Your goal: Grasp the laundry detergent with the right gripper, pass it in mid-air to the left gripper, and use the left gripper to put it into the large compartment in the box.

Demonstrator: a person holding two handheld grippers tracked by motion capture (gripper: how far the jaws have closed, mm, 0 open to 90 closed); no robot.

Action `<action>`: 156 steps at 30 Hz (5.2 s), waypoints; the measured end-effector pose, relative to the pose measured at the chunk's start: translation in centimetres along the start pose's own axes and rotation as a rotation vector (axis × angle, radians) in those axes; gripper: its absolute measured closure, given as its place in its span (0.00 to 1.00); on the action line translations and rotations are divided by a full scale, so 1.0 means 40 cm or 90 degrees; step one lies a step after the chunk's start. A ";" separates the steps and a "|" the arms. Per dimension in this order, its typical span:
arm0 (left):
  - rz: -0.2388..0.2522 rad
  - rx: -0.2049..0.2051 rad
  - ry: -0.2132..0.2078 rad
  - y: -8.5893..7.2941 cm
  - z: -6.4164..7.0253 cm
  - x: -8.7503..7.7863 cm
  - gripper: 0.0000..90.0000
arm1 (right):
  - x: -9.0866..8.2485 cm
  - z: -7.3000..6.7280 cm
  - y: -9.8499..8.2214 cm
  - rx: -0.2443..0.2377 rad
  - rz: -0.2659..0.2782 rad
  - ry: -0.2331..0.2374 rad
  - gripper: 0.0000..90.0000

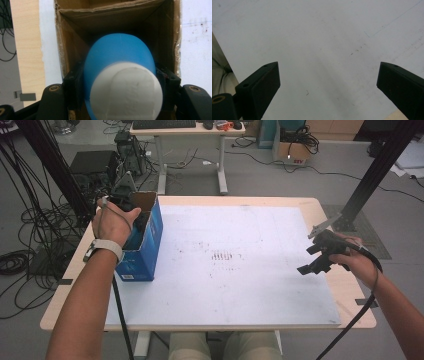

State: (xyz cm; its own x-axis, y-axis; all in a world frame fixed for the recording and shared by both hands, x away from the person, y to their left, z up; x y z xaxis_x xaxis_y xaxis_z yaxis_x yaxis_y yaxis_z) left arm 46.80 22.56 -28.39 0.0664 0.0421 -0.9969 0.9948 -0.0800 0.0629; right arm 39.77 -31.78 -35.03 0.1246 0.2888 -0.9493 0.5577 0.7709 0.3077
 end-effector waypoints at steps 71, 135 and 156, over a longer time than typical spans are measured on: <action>-0.016 -0.004 -0.007 0.003 -0.004 0.024 0.41 | 0.004 -0.013 0.017 0.002 0.016 0.006 0.05; -0.014 -0.001 -0.008 0.001 -0.006 0.024 0.41 | 0.012 -0.014 0.021 -0.006 0.018 0.010 0.05; -0.015 0.007 -0.014 0.000 -0.013 0.023 0.41 | 0.014 -0.016 0.024 -0.013 0.009 0.012 0.05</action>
State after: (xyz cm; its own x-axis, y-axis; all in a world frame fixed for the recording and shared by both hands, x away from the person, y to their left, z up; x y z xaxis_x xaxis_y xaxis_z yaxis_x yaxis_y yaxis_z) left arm 46.92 23.11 -29.30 0.0406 0.0221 -0.9989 0.9951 -0.0908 0.0384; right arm 39.88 -30.51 -35.22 0.1170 0.3107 -0.9433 0.5396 0.7775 0.3230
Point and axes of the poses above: each handheld gripper's, and its own axes: x roughly forward along the jaws, y roughly out of its top, z roughly to its right, the point moved 3 cm from there along x, roughly forward along the jaws, and after that the axes turned 9 degrees about -z, right-handed, at the moved point
